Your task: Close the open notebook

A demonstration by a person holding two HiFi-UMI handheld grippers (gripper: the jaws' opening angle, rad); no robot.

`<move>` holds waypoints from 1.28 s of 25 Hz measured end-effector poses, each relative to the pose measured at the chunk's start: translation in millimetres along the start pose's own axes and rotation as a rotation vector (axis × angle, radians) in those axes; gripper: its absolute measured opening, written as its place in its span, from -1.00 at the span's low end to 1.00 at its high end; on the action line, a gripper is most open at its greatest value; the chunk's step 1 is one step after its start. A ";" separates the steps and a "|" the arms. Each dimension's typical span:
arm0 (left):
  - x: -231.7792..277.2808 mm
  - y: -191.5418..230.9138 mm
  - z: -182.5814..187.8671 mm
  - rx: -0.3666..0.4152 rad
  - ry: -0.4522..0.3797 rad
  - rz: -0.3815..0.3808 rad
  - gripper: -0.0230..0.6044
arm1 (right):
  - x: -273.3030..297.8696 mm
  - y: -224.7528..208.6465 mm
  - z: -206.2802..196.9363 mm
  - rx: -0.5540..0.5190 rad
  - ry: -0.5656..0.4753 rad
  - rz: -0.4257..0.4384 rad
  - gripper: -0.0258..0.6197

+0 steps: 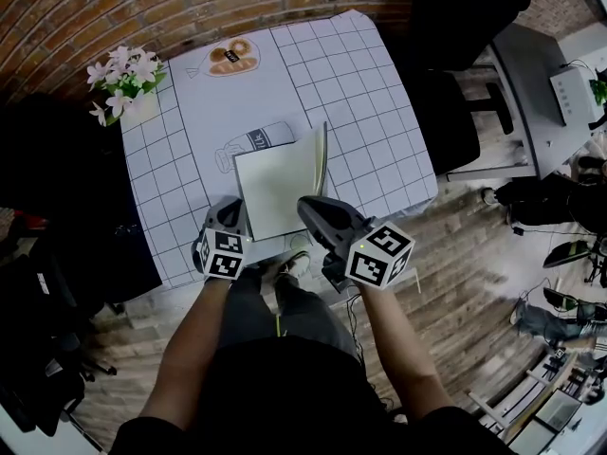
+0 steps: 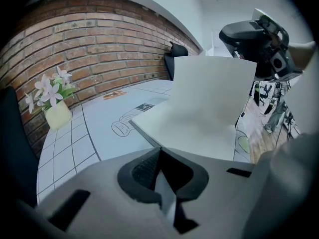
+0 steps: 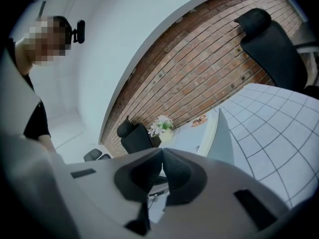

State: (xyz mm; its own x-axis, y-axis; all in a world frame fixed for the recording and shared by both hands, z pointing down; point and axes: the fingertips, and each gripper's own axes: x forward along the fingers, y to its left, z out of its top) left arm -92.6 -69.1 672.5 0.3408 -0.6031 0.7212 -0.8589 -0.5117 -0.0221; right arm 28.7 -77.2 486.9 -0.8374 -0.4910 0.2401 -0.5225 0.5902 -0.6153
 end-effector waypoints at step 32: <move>-13.0 9.9 -5.7 -0.045 -0.019 -0.005 -0.85 | 58.3 24.4 -51.7 0.076 0.126 0.097 -0.87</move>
State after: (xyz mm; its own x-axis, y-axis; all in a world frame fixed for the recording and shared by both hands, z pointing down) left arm -107.7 -62.9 666.9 0.3519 -0.6121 0.7081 -0.8732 -0.4872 0.0128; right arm -41.1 -58.3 524.7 -0.8991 -0.3474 0.2663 -0.4289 0.5781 -0.6941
